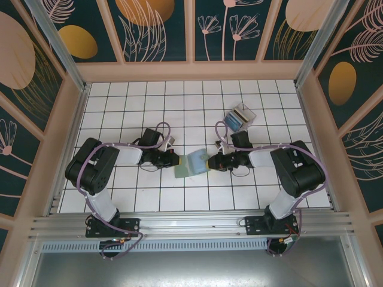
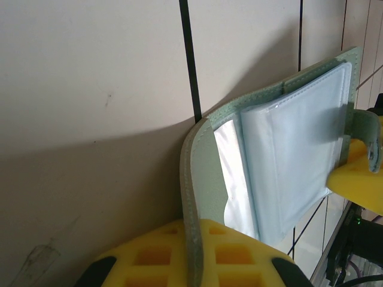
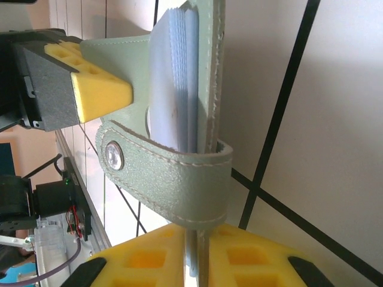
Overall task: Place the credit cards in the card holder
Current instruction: Open the card holder at the center of the table.
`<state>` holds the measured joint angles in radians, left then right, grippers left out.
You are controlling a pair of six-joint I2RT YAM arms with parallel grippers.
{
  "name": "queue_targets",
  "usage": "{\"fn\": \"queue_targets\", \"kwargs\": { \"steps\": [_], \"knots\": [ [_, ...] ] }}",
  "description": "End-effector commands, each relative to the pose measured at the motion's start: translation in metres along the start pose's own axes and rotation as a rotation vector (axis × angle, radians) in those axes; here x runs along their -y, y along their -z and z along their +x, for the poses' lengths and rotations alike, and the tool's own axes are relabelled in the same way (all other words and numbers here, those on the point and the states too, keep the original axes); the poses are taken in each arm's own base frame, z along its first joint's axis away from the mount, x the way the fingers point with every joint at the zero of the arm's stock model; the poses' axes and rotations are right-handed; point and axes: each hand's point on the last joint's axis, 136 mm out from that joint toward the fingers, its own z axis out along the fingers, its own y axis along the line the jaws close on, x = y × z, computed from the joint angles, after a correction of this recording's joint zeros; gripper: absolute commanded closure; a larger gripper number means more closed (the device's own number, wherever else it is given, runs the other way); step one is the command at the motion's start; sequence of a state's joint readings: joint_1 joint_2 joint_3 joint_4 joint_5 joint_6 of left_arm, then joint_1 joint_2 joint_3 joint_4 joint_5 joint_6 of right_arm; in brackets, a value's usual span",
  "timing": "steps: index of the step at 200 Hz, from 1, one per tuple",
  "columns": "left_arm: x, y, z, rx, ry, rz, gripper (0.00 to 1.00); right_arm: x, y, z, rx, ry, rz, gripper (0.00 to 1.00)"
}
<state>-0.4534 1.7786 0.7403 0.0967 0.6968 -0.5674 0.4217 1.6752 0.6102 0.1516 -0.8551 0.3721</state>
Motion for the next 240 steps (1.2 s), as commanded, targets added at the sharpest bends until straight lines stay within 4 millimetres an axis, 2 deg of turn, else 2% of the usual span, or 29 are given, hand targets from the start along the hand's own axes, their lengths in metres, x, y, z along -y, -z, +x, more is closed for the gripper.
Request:
{"fn": "queue_targets", "kwargs": {
  "steps": [1,11,23,42,65,95,163,240],
  "knots": [
    [-0.017,-0.005,0.013,-0.049,0.026,-0.047,1.00,0.000,0.001,0.000,0.013,0.041,0.014,0.83],
    [-0.019,-0.005,0.013,-0.049,0.025,-0.059,1.00,-0.001,0.002,0.001,0.006,0.052,0.012,0.75],
    [-0.019,-0.004,0.012,-0.042,0.023,-0.064,1.00,-0.002,0.003,0.001,0.005,0.060,0.019,0.74],
    [-0.018,-0.005,0.012,-0.047,0.022,-0.060,1.00,-0.002,0.006,0.001,0.018,0.065,0.028,0.75],
    [-0.021,-0.005,0.013,-0.049,0.024,-0.071,1.00,0.001,0.002,0.004,-0.002,0.051,0.017,0.84],
    [-0.019,-0.005,0.013,-0.059,0.022,-0.066,1.00,-0.001,0.002,0.006,0.005,0.050,0.001,0.80],
    [-0.018,-0.006,0.011,-0.042,0.035,-0.055,1.00,-0.003,-0.007,0.004,-0.024,0.066,-0.009,0.85],
    [-0.017,-0.007,0.010,-0.042,0.040,-0.047,1.00,-0.002,-0.014,0.003,-0.022,0.070,-0.004,0.77]
  ]
}}
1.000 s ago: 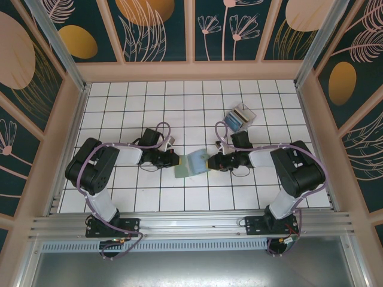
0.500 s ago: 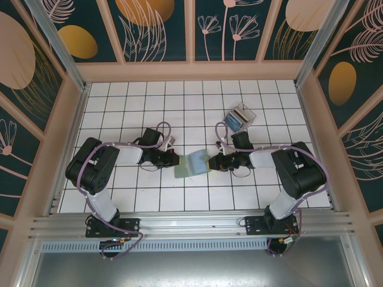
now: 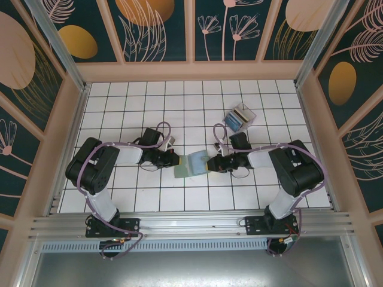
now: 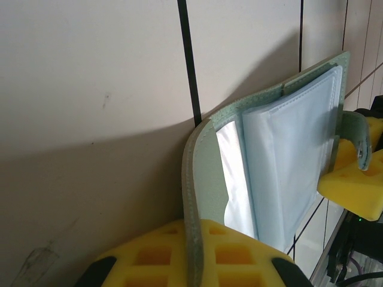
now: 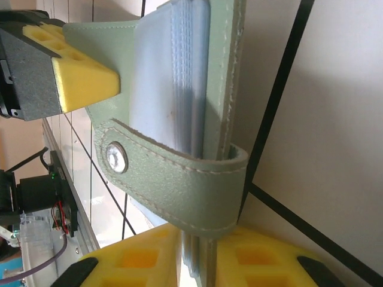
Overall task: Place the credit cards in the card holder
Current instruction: Open the card holder at the center of the table.
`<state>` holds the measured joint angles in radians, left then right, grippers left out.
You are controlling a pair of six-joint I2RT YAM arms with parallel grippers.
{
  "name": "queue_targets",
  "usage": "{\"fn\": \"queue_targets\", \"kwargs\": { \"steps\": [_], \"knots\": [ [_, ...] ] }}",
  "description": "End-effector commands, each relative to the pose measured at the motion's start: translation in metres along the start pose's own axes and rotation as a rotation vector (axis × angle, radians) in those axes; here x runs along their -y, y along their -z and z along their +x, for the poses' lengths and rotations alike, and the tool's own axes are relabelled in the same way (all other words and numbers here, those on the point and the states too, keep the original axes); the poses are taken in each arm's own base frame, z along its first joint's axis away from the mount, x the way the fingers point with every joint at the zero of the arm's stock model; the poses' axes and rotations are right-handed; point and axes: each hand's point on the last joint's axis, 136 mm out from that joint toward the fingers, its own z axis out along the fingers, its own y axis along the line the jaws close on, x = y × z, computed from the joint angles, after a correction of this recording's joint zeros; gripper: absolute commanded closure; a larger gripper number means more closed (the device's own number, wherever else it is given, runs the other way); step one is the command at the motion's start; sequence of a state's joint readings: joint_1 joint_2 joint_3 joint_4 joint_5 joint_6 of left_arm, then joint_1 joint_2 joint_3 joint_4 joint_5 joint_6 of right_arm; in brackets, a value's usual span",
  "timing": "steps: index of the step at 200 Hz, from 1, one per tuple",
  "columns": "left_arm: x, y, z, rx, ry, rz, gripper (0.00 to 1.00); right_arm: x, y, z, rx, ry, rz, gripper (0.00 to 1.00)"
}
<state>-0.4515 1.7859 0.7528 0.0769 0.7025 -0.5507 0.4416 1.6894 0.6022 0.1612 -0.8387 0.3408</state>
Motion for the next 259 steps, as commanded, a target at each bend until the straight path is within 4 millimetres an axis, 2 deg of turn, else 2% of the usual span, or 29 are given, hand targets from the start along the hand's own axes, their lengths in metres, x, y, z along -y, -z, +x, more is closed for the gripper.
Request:
{"fn": "queue_targets", "kwargs": {
  "steps": [1,86,108,135,162,232,259],
  "knots": [
    [-0.017,-0.006,0.010,-0.030,0.047,-0.045,1.00,-0.006,-0.008,-0.004,-0.006,0.039,-0.019,0.77],
    [-0.020,-0.008,0.011,-0.032,0.042,-0.052,1.00,0.004,-0.009,-0.003,0.023,0.022,0.036,0.77],
    [-0.018,-0.008,0.010,-0.040,0.031,-0.050,1.00,0.015,0.000,-0.008,0.082,0.029,0.136,0.77],
    [-0.020,-0.007,0.006,-0.035,0.012,-0.073,1.00,0.013,0.007,-0.014,0.122,0.059,0.166,0.79],
    [-0.018,-0.011,0.004,-0.043,0.023,-0.048,1.00,0.017,0.003,-0.006,0.095,0.039,0.163,0.80],
    [-0.019,-0.013,0.002,-0.026,0.035,-0.045,1.00,0.008,-0.020,0.004,0.036,0.042,0.112,0.76],
    [-0.018,-0.012,0.001,-0.021,0.031,-0.050,1.00,0.002,-0.022,0.002,0.046,0.041,0.072,0.70]
  ]
}}
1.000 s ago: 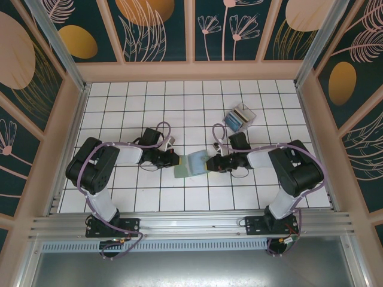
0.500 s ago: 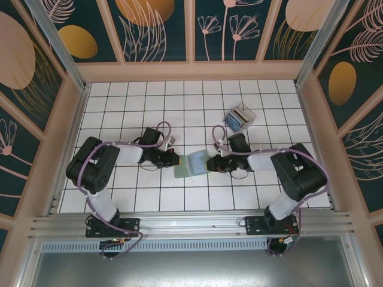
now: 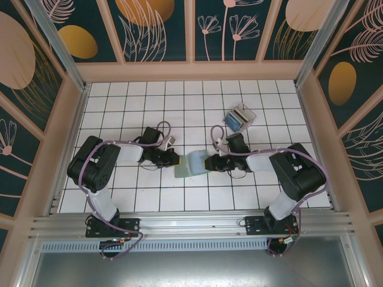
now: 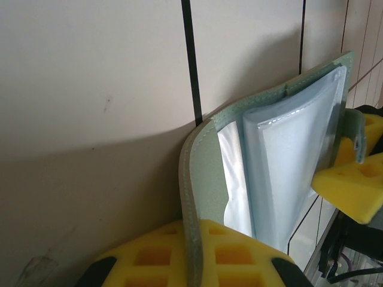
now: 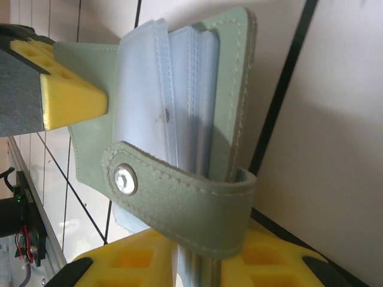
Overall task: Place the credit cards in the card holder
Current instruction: Open the card holder at the center of the table.
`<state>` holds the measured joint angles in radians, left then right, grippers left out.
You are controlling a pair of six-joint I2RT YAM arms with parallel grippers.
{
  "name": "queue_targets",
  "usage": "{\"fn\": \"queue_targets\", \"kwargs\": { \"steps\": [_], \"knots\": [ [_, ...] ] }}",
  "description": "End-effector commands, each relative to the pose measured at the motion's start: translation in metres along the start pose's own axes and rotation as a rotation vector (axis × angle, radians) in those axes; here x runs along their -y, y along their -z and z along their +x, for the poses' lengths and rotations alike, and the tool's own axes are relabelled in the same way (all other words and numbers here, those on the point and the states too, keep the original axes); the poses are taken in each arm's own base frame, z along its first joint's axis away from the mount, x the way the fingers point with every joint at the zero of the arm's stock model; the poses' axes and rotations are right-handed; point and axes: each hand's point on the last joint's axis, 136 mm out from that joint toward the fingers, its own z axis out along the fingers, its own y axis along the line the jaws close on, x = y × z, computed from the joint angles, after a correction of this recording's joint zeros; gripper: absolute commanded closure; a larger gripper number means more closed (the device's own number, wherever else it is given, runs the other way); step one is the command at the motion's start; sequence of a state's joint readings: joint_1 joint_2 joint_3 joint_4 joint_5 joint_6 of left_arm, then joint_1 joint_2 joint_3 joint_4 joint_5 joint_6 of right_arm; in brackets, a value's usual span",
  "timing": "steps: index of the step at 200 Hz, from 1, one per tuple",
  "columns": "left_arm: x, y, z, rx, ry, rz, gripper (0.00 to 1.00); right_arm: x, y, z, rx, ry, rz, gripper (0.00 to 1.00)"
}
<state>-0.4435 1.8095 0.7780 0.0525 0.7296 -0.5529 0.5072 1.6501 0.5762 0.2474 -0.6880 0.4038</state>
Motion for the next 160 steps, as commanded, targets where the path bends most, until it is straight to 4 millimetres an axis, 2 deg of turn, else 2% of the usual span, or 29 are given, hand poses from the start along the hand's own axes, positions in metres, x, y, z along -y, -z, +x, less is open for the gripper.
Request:
{"fn": "queue_targets", "kwargs": {
  "steps": [1,26,63,101,108,126,160],
  "knots": [
    [-0.019,-0.010,0.002,0.003,0.010,-0.064,1.00,0.002,-0.015,0.012,-0.037,-0.002,-0.018,0.70],
    [-0.017,-0.011,0.002,0.004,0.024,-0.042,1.00,-0.001,-0.020,0.012,-0.058,-0.009,-0.042,0.66],
    [-0.018,-0.010,0.002,0.010,0.024,-0.054,1.00,-0.005,-0.026,0.015,-0.078,-0.005,-0.052,0.66],
    [-0.024,-0.009,0.004,0.016,0.022,-0.082,1.00,-0.017,-0.006,0.006,-0.014,0.043,-0.043,0.63],
    [-0.023,-0.010,0.005,0.011,0.027,-0.076,1.00,-0.012,0.003,0.000,0.013,0.029,-0.033,0.62],
    [-0.023,-0.011,0.004,0.010,0.026,-0.070,1.00,-0.013,0.015,-0.002,0.039,0.020,-0.069,0.61],
    [-0.021,-0.011,0.003,0.007,0.026,-0.060,1.00,-0.011,0.020,0.005,0.030,-0.005,-0.116,0.65]
  ]
}}
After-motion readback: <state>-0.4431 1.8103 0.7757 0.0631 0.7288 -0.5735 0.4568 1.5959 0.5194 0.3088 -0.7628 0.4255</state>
